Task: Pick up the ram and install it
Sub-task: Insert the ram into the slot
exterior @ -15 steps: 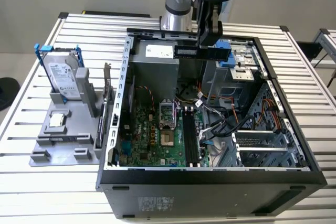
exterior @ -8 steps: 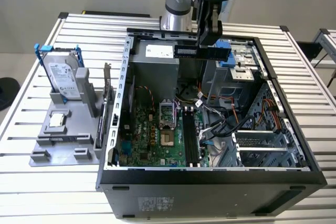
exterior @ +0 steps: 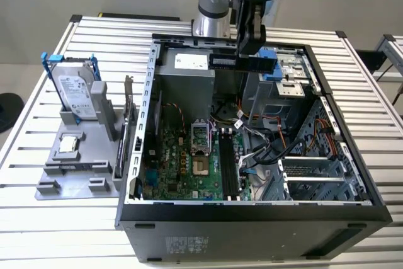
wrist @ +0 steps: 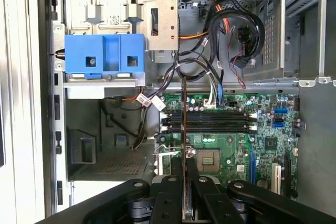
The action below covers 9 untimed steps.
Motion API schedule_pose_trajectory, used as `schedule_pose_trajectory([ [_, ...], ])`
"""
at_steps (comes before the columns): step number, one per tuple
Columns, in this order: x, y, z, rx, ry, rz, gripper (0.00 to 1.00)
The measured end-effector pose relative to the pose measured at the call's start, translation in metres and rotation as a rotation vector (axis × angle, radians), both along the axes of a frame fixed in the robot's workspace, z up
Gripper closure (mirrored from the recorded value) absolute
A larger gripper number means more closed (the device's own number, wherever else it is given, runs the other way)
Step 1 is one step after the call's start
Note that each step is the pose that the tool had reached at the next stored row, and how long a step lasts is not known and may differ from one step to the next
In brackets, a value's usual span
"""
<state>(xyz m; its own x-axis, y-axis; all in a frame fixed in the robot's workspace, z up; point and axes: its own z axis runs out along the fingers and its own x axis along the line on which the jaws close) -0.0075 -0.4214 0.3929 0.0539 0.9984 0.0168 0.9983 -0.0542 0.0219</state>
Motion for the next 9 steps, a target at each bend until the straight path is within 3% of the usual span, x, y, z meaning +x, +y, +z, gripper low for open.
schedule_pose_trajectory([
  [9, 0.0, 0.0, 0.0, -0.0001, 0.0, -0.104, 1.0],
])
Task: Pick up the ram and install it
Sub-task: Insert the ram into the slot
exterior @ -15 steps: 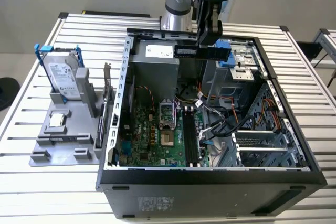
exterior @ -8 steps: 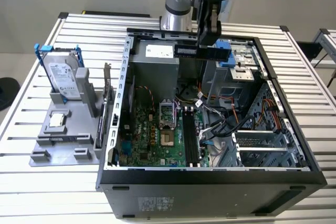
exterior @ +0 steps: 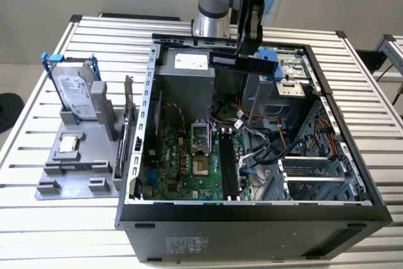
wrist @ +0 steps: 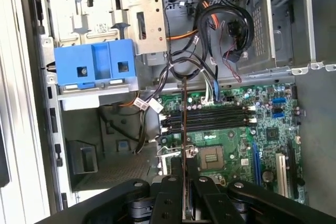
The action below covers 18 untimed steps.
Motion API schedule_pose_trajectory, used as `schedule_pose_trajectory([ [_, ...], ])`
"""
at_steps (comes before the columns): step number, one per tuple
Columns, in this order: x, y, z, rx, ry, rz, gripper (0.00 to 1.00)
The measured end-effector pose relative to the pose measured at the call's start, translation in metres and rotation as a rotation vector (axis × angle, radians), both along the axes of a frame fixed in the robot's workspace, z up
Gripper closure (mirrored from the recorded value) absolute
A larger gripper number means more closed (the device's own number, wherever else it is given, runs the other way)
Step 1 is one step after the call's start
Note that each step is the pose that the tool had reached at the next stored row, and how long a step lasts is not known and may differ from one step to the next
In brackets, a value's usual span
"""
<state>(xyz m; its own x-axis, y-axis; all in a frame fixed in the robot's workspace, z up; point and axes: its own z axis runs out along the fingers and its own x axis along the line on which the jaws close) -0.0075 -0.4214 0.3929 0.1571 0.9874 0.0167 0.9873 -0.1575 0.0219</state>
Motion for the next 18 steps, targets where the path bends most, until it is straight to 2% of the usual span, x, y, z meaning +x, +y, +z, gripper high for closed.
schedule_pose_trajectory([
  [18, 0.0, 0.0, 0.0, 0.0, 0.0, -0.182, 1.0],
])
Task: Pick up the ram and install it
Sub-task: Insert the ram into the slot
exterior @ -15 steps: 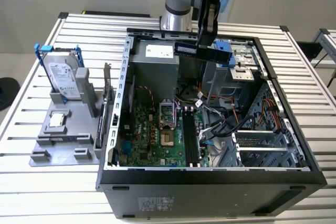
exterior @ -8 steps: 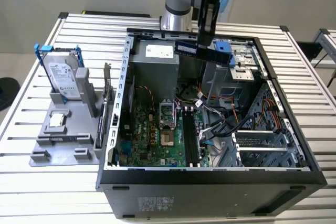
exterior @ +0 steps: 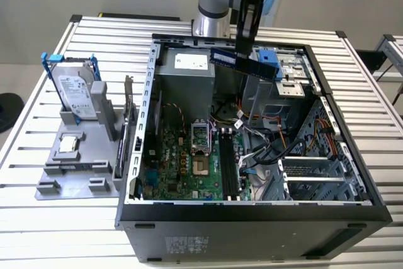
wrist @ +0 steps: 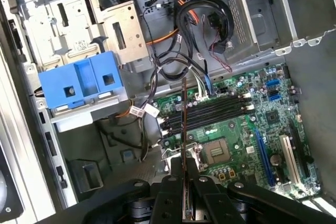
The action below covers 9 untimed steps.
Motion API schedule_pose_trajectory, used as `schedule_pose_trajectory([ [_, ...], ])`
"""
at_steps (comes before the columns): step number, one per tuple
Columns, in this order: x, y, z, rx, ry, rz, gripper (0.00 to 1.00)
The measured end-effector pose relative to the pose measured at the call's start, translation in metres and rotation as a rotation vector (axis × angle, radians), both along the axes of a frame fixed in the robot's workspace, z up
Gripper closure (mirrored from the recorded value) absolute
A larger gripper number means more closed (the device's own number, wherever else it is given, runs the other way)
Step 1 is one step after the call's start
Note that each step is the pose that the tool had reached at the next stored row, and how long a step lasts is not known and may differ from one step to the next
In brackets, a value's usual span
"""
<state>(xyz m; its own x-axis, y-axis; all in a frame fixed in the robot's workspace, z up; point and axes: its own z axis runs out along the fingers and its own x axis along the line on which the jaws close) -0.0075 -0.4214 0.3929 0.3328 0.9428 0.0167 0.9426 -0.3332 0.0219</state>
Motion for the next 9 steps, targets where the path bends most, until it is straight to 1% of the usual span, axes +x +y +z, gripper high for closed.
schedule_pose_trajectory([
  [9, 0.0, 0.0, 0.0, 0.0001, 0.0, -0.082, 1.0],
])
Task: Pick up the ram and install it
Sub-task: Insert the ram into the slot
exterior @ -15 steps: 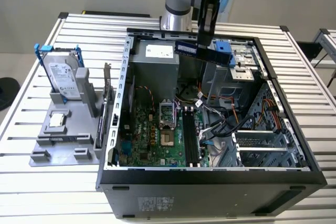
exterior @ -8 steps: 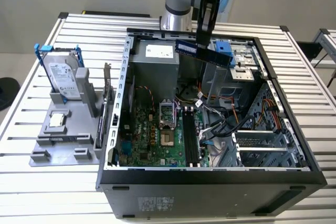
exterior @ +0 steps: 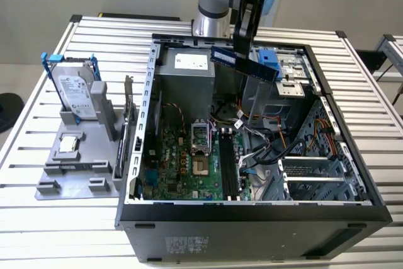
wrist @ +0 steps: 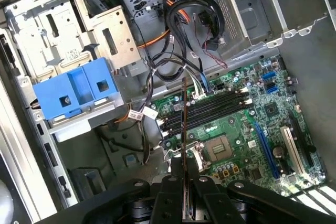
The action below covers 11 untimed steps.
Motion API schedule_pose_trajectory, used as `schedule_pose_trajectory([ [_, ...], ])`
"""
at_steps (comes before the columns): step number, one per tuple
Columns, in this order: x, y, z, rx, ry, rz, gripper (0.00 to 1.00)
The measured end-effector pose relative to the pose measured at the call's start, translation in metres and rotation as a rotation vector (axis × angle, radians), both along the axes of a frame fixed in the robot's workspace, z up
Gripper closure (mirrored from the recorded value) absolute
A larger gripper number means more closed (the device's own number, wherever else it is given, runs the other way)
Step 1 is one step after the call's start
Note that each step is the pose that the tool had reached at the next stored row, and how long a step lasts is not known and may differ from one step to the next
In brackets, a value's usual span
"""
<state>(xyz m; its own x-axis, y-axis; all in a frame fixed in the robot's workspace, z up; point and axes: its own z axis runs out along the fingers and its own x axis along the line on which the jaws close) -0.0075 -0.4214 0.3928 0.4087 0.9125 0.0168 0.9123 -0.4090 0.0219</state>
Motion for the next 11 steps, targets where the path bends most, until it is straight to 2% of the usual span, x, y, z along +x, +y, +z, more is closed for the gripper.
schedule_pose_trajectory([
  [11, 0.0, 0.0, 0.0, 0.0, 0.0, -0.099, 1.0],
])
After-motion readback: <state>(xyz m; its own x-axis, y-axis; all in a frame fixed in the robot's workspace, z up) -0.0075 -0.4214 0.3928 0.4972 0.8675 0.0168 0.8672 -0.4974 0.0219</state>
